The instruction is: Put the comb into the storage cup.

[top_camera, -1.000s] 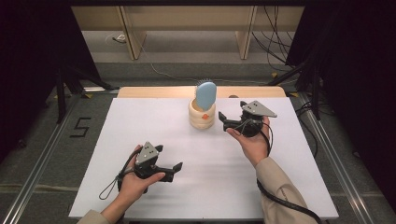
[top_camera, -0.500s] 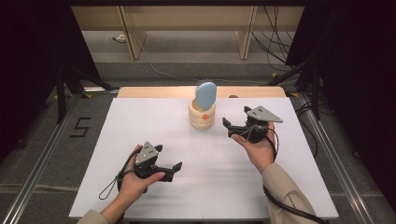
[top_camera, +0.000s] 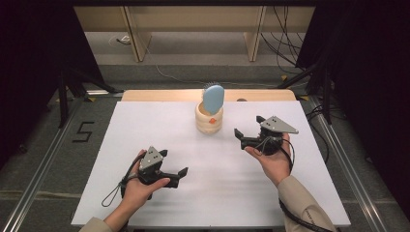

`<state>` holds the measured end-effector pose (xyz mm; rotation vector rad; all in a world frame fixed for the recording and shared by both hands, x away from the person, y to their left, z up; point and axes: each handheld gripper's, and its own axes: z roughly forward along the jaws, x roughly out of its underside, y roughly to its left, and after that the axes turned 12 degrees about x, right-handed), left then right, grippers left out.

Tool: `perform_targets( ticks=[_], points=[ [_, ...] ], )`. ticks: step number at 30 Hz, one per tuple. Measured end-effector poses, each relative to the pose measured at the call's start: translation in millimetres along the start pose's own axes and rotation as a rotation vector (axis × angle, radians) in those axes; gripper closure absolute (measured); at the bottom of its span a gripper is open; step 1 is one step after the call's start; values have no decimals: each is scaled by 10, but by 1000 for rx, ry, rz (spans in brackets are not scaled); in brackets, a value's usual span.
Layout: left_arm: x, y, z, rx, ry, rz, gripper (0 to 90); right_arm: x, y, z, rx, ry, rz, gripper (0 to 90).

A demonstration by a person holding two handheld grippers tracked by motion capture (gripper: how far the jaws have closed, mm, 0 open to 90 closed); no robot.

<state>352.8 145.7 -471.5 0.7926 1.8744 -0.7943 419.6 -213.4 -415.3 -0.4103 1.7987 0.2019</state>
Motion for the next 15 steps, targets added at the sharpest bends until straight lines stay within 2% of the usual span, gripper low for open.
perform_targets(
  ticks=[15],
  points=[
    [-6, 9, -14, -3, -2, 3, 0, 117, -40, -171, -10, 21, -1, 61]
  ],
)
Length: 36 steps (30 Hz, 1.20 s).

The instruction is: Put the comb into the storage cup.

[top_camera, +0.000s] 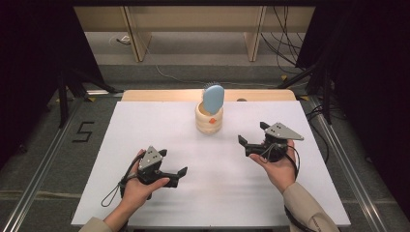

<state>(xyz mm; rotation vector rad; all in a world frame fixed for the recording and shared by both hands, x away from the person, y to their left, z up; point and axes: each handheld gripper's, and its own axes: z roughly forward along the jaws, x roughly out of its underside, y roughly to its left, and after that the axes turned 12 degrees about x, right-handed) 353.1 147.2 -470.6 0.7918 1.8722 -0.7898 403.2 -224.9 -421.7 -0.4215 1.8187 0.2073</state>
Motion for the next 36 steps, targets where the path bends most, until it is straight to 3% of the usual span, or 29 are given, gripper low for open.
perform_targets(
  ticks=[36],
  points=[
    [6, 38, -29, -18, 1, -4, 0, 253, -161, -373, 9, 43, 3, 62]
  ],
)
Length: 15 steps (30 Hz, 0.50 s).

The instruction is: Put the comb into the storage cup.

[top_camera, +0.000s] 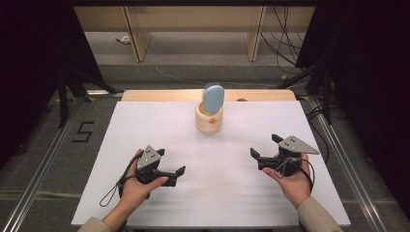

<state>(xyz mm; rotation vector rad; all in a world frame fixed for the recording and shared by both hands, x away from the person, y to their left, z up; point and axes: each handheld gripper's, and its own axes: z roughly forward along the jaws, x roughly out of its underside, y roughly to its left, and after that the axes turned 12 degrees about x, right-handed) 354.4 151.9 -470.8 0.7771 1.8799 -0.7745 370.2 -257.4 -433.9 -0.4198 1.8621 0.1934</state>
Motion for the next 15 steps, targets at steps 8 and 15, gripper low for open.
perform_targets(
  ticks=[8, 15],
  points=[
    [1, 6, -3, -3, 0, -1, 0, 49, -24, -49, 1, 9, -1, 63],
    [2, 11, -4, -3, -1, -2, 0, 89, -39, -111, 4, 9, -3, 63]
  ],
)
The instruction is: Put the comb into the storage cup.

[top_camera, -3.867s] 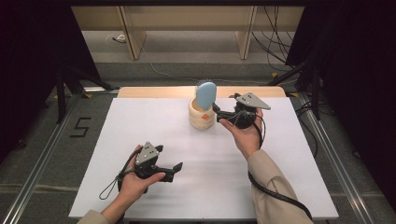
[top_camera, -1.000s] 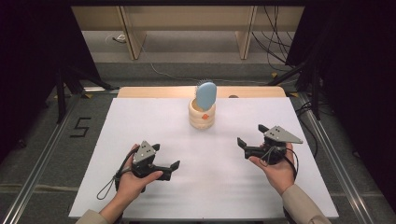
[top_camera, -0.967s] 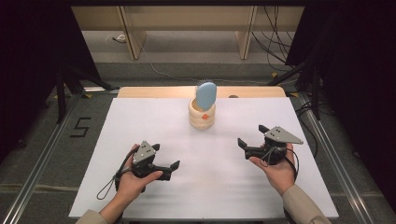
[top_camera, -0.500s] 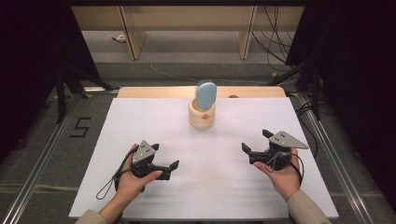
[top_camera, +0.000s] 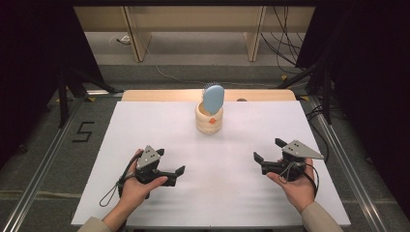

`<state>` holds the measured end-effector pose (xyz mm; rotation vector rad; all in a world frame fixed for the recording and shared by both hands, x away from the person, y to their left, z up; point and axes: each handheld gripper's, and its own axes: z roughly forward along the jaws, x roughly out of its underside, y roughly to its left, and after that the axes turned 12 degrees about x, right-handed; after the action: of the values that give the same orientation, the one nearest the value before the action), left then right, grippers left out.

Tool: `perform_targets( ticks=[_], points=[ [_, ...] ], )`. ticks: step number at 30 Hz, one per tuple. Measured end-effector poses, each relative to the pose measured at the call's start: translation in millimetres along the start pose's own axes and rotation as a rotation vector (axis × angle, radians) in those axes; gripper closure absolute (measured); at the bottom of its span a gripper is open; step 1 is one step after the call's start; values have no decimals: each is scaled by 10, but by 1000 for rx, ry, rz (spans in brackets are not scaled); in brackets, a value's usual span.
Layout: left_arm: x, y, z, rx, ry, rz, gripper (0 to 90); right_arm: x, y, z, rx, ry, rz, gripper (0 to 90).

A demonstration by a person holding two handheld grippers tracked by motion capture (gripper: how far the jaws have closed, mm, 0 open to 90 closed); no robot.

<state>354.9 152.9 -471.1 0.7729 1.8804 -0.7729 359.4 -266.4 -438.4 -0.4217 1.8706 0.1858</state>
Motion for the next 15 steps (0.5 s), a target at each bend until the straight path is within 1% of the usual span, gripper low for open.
perform_targets(
  ticks=[9, 15],
  points=[
    [2, 4, -3, -2, -1, 0, 0, 51, -11, -48, 2, 3, 0, 64],
    [5, 7, -2, -1, 1, 1, 0, 91, -19, -78, 2, 14, 1, 64]
  ],
)
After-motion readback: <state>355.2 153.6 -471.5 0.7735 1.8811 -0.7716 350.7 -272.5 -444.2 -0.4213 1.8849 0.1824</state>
